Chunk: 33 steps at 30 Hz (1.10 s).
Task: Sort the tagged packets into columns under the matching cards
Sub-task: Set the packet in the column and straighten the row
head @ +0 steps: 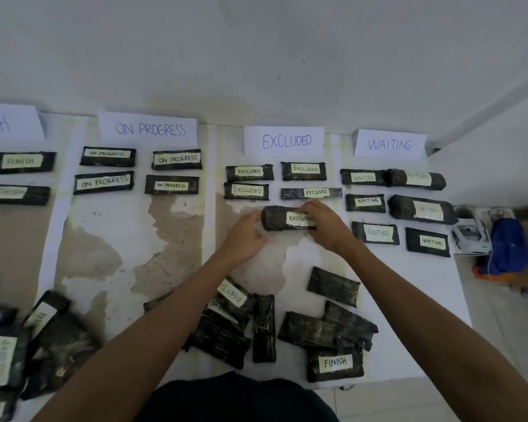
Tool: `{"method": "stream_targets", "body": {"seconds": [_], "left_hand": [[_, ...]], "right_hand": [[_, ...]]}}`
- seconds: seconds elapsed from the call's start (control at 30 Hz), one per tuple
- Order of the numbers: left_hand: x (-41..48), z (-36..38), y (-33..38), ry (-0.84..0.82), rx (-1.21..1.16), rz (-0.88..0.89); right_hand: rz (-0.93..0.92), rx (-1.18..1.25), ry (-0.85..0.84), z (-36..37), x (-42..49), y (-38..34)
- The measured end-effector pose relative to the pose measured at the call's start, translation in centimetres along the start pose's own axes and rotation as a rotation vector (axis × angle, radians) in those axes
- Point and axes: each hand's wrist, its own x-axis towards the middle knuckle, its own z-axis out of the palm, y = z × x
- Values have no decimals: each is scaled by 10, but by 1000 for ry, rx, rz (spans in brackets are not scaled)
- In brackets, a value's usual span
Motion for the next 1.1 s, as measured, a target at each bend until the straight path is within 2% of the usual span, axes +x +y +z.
{"method": "stream_targets", "body": {"seconds": [0.17,0.33,0.6,0.7,0.83,0.97,1.1], "left_hand": [[24,24,16,-74,89,48],[31,32,24,-73,146,41],[-7,-6,-12,-20,188,69],[-30,-27,-43,0,244,36],[-59,-41,-70,-69,412,15],[-79,-41,-81,-61,428,15],[-83,-36,-85,-15,315,-25]], "right_hand": [[10,25,84,-10,-1,30],[39,49,59,-4,-1,38],[13,60,105,14,-25,-4],[-13,172,46,31,-39,-40],[-13,286,-103,54,-53,-97],[-6,127,-324,85,-65,-145],[-9,0,-313,96,-70,-158]]}}
